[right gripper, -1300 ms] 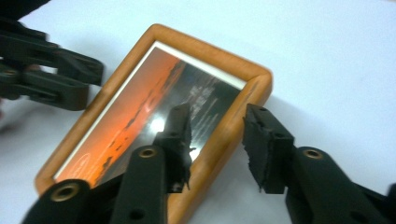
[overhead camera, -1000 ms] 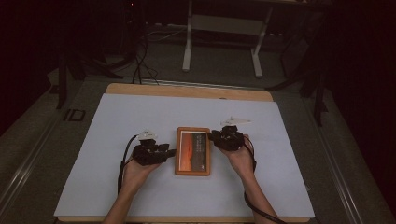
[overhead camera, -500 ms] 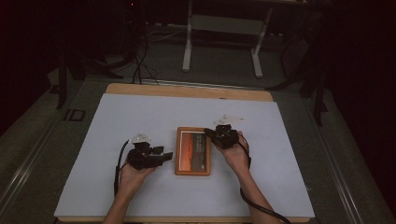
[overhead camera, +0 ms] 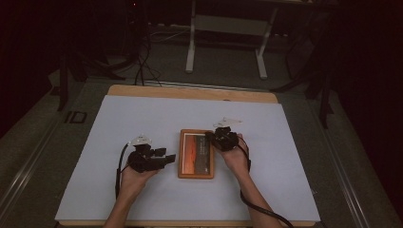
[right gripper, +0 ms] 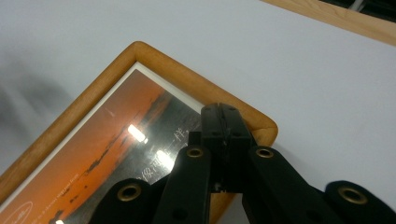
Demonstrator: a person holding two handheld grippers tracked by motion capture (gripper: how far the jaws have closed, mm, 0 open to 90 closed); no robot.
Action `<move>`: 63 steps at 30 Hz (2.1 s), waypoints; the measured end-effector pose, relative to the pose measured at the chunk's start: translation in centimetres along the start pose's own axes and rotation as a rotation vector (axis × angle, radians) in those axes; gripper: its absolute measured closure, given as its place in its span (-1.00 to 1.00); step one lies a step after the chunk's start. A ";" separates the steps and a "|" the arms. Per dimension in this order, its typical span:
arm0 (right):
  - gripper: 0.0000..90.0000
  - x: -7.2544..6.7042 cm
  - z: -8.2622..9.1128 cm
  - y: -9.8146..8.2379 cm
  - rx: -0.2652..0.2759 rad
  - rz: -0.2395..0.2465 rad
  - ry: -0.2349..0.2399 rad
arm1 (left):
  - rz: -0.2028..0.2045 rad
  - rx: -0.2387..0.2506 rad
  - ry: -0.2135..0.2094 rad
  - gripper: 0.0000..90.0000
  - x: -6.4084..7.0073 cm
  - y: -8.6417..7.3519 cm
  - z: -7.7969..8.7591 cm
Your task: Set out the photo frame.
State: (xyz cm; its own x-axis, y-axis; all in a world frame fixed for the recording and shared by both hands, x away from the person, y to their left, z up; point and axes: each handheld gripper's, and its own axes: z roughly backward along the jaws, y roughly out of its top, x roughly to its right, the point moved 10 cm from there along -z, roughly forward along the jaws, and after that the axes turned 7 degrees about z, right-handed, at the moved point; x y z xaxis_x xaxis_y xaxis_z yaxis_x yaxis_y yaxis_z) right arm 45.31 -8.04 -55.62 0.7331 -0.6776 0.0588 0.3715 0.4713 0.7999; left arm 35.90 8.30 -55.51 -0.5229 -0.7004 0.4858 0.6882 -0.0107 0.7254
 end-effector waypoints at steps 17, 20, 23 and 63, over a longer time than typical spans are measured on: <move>1.00 1.8 0.0 -1.7 -0.017 -0.076 -0.029 | -0.016 0.029 -0.014 -0.10 0.9 0.6 0.4; 1.00 2.3 -0.1 -2.1 -0.029 -0.084 -0.039 | -0.022 0.029 -0.017 -0.12 1.2 0.7 0.3; 1.00 2.6 -0.2 -2.7 -0.043 -0.100 -0.046 | -0.032 0.024 -0.026 -0.13 1.7 0.7 0.1; 1.00 2.8 -0.4 -3.4 -0.045 -0.127 -0.046 | 0.058 -0.102 -0.069 0.00 5.1 -0.1 -5.4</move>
State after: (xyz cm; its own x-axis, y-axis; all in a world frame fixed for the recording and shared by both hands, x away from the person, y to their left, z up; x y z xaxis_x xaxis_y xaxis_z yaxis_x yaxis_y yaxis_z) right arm 46.37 -11.32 -58.43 0.6518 -0.7583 -0.0129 0.4857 0.4043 0.7750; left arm 35.88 0.93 -55.74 -0.5115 -0.6512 0.5606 0.7641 -0.0462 0.6435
